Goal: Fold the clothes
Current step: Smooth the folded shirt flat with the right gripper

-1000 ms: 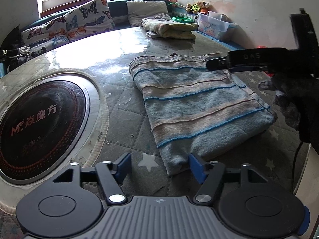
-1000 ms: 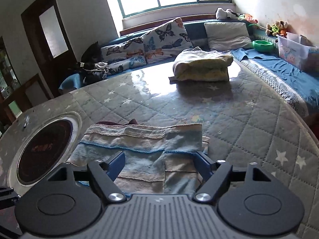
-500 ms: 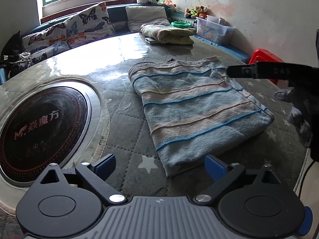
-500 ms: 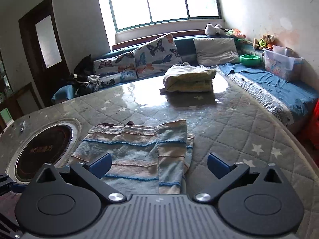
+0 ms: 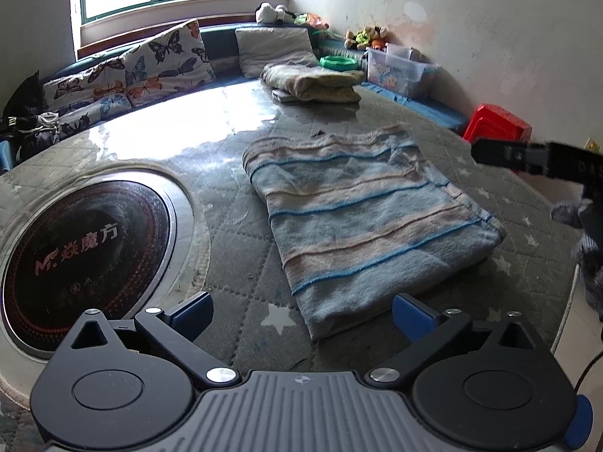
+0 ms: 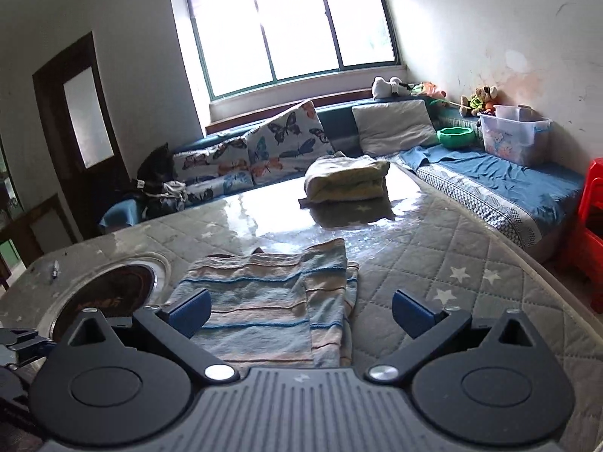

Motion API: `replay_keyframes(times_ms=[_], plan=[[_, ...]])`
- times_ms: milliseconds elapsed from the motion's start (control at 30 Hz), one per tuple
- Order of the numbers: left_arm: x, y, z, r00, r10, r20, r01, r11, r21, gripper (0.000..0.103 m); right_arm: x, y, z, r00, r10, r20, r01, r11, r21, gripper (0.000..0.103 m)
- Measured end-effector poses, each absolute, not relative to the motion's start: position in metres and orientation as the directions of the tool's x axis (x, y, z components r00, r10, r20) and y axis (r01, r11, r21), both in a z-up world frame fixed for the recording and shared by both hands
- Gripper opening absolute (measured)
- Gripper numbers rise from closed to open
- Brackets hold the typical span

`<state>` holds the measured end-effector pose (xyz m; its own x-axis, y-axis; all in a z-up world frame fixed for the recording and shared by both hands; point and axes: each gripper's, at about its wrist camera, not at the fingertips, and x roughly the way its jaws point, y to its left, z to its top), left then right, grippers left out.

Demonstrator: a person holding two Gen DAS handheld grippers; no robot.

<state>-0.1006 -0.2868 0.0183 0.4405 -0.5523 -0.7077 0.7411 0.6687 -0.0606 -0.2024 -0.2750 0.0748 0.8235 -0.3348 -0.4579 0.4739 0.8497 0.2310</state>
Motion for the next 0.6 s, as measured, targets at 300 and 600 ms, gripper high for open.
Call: replay_keyframes(times_ms=[300,600], plan=[[-0.112,-0.281,0.032,0.46,-0.624,-0.632,0.769,0.636,-0.068,0.103,-0.22,-0.26,0.075,0.816,-0.36,-0.452,0.508,0.819,0.265,0.103],[-0.119,-0.282,0.031,0.452,-0.617,-0.644,0.779,0.625,-0.053,0.103,-0.226,-0.243,0.071,0.796,-0.365,-0.483,0.513,0.83,0.219,0.103]])
